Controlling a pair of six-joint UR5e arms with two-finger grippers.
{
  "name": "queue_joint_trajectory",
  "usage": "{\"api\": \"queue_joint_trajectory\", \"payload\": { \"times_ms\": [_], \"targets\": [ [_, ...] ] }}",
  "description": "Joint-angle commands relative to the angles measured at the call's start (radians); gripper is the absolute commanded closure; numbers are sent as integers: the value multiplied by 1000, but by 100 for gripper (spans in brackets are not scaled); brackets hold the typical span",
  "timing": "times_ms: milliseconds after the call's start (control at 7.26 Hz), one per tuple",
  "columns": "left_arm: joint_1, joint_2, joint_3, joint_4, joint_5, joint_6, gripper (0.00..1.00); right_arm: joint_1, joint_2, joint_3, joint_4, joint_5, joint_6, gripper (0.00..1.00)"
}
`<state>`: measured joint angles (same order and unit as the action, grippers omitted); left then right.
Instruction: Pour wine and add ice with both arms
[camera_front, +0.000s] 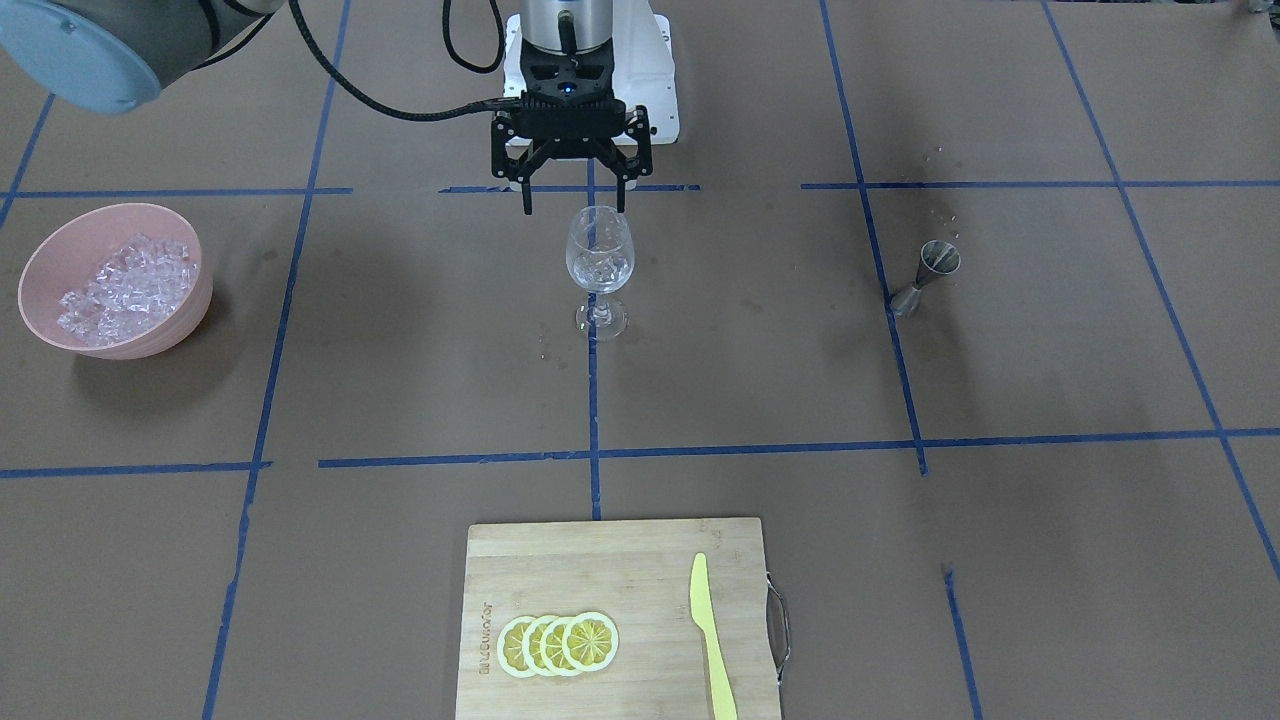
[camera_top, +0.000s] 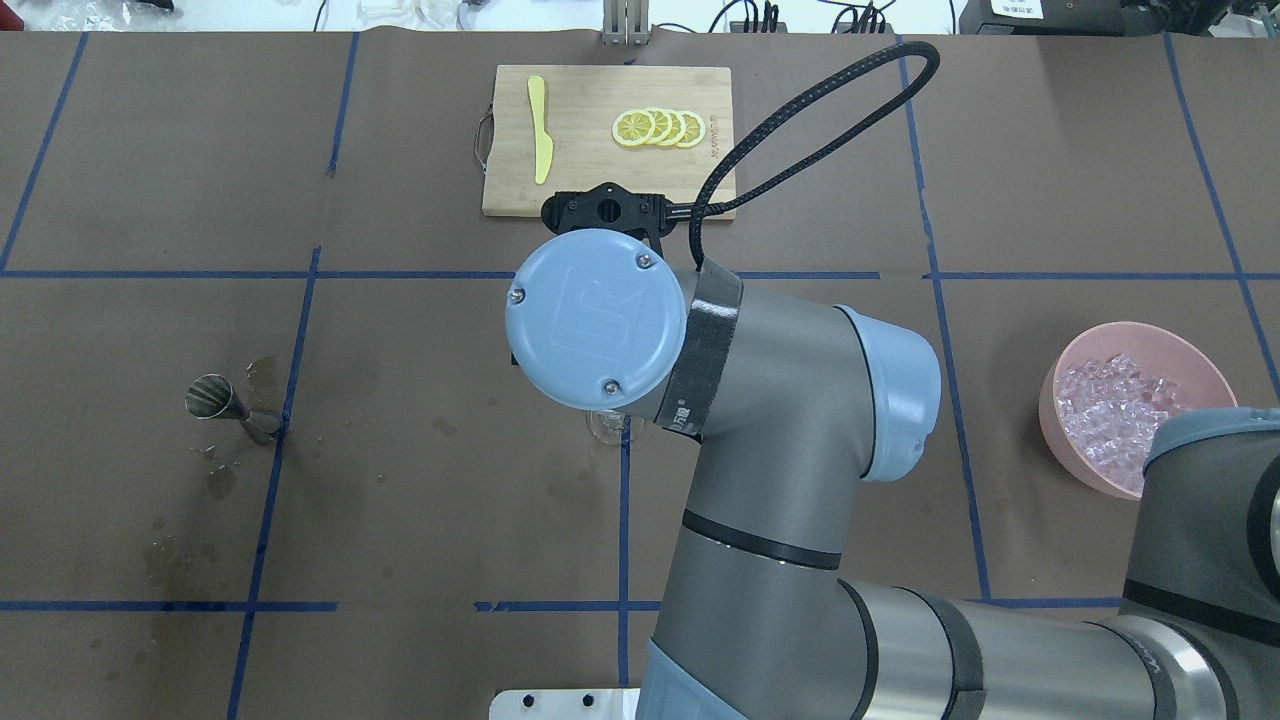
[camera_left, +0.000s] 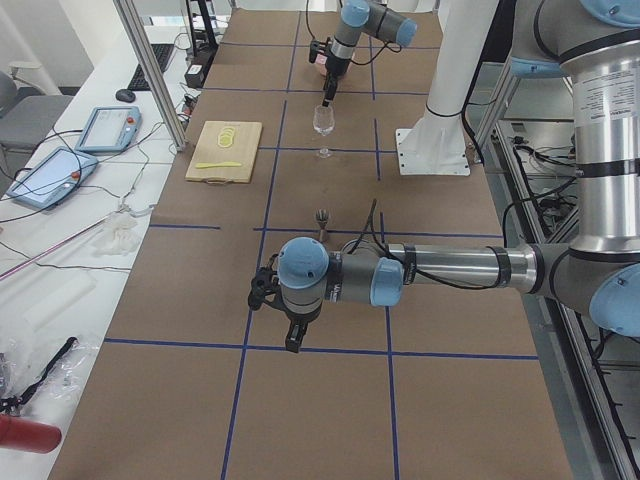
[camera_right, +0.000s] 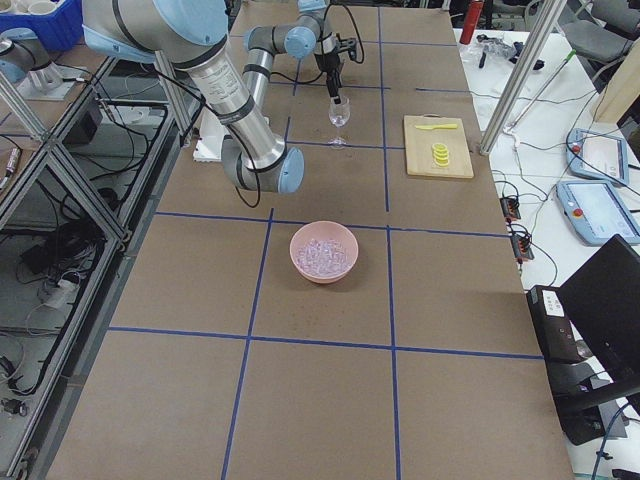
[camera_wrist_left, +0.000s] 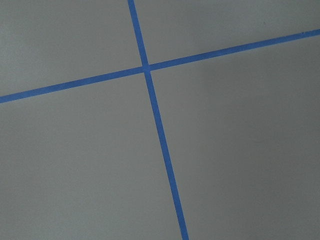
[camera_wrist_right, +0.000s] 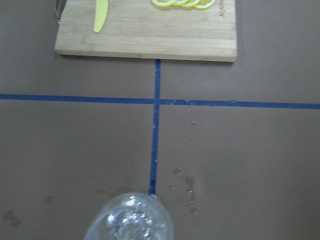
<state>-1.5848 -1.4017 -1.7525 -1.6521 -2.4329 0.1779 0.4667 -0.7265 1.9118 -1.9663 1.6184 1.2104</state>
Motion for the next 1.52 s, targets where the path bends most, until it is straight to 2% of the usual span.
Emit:
{"api": "queue_joint_trajectory", "payload": {
  "times_ms": [0,276,413,689,827,965,1102,1378],
  "targets": [
    [-1,3,2,0,0,0,0,183,-147,50,4,122,-253,0],
    [-3,6,1,0,-2,0,0,393,-307,62,6,283,-592,0],
    [-6,16,-13,0,-2,0,0,497,-435,67,30,352,-756,0],
    [-12,20,-24,0,-3,0,0,726,-740,26,262,452,-874,0],
    [-12,20,-30,0,-2,0,0,803,-866,9,355,460,-874,0],
    [-12,20,-27,0,-3,0,0,843,-960,-14,377,443,-873,0],
    [-12,20,-18,0,-3,0,0,944,-967,-72,386,462,-874,0],
    [-14,21,-21,2,-5,0,0,981,-978,-111,392,512,-905,0]
  ]
}}
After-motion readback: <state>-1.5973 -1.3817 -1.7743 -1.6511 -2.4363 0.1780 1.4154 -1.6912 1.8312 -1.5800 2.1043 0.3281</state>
